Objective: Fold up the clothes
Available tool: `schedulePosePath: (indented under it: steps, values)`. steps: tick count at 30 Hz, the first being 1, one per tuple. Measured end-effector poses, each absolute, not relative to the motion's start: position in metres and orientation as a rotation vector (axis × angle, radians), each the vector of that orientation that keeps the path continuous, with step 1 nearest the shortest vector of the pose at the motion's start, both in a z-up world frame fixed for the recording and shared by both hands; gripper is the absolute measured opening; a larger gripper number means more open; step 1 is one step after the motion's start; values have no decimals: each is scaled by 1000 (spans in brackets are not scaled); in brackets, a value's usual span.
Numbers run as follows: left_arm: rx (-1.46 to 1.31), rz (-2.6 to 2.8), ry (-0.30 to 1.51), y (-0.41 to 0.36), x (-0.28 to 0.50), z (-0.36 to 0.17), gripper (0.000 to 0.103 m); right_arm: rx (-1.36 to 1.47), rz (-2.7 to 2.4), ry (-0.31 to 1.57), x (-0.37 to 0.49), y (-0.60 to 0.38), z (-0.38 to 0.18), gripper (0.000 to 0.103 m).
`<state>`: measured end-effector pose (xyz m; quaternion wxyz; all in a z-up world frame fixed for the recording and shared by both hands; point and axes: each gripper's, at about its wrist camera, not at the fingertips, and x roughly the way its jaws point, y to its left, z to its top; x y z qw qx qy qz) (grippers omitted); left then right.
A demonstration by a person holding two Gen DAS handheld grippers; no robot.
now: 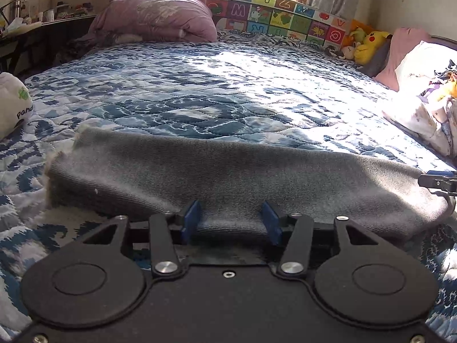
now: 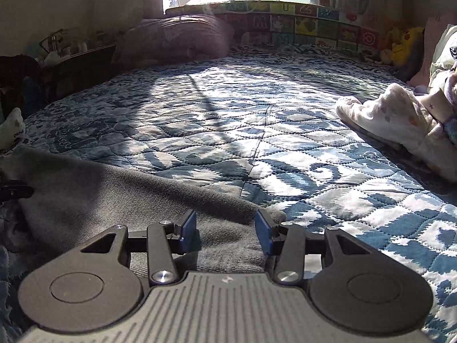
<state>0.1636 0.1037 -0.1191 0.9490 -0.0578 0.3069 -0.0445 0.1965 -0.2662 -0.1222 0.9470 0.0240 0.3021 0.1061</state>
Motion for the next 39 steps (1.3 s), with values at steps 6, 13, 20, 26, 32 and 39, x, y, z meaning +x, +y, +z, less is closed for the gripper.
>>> schedulePosePath:
  steps: [6, 13, 20, 26, 32, 39]
  values:
    - [-451, -1, 553, 154, 120, -102, 64, 238, 174, 600, 166, -295, -107, 58]
    - [-1065, 69, 560, 231, 112, -134, 70, 640, 189, 697, 156, -325, -148, 65]
    - [-1052, 100, 512, 234, 147, -132, 69, 783, 237, 682, 171, -326, -160, 78]
    - [-1037, 221, 483, 231, 158, -141, 26, 847, 189, 663, 179, -322, -161, 55]
    - [-1055, 181, 455, 243, 129, -120, 13, 922, 203, 696, 161, -319, -149, 39]
    - [-1129, 198, 484, 276, 86, -146, 22, 908, 236, 761, 131, -314, -163, 44]
